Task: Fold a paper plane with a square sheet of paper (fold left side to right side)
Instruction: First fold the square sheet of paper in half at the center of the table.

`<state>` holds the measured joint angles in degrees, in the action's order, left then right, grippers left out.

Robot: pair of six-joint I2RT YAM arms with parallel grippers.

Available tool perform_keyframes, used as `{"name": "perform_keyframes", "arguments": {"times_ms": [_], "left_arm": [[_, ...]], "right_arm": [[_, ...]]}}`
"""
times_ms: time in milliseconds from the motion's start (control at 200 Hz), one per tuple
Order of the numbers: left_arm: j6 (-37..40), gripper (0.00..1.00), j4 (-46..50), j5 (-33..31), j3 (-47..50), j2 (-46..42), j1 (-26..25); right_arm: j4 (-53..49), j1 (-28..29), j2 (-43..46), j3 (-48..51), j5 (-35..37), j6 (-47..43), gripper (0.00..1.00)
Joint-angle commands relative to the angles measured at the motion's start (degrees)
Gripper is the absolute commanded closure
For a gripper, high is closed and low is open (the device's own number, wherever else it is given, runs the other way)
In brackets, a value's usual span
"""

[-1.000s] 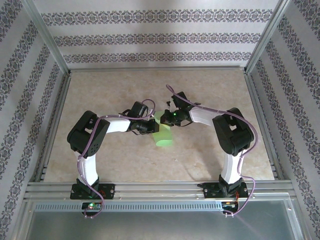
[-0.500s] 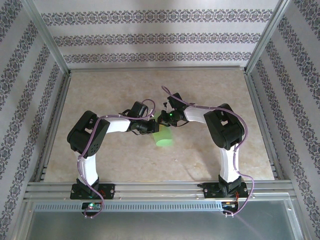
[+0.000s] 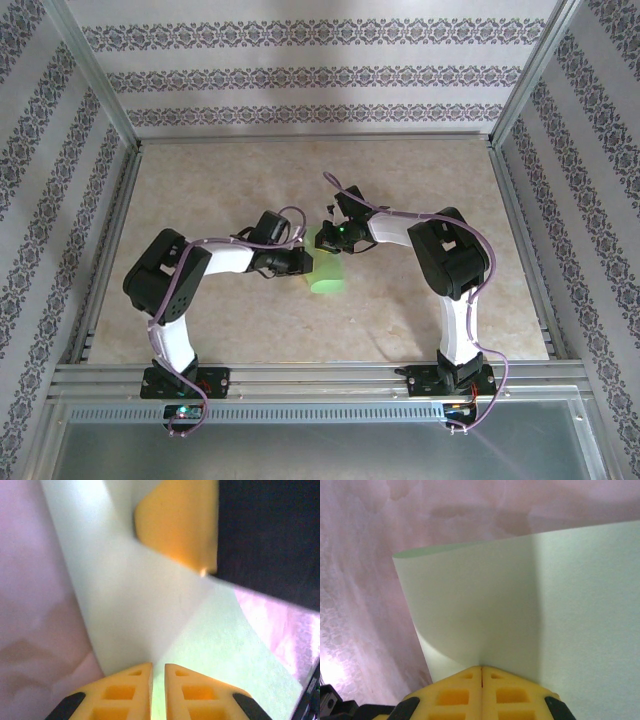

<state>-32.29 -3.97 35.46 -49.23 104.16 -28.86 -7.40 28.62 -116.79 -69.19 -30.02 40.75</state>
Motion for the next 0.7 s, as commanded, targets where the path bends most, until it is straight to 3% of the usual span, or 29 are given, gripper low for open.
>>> {"name": "perform_keyframes", "arguments": {"times_ms": [0,235,555,695], "left_arm": [[1.8,0.84,7.7,0.5,4.2,-1.2,-1.6],[1.8,0.84,7.6,0.8,5.5,-3.5,-2.0],[2.8,0.84,11.9,0.3,-2.0,-9.0,-0.2],[0.8,0.84,7.9,2.1,-3.2,-6.9,-0.1]], "right_arm": [[-3.0,-1.4,-2.8,1.6,6.6,0.5,1.0],[-2.3,-1.0,-3.0,1.8,5.8,0.6,1.0],[-1.8,-0.5,-3.3,1.3,4.8,0.5,1.0],[-1.7,-0.4,-3.3,1.2,4.7,0.5,1.0]]}}
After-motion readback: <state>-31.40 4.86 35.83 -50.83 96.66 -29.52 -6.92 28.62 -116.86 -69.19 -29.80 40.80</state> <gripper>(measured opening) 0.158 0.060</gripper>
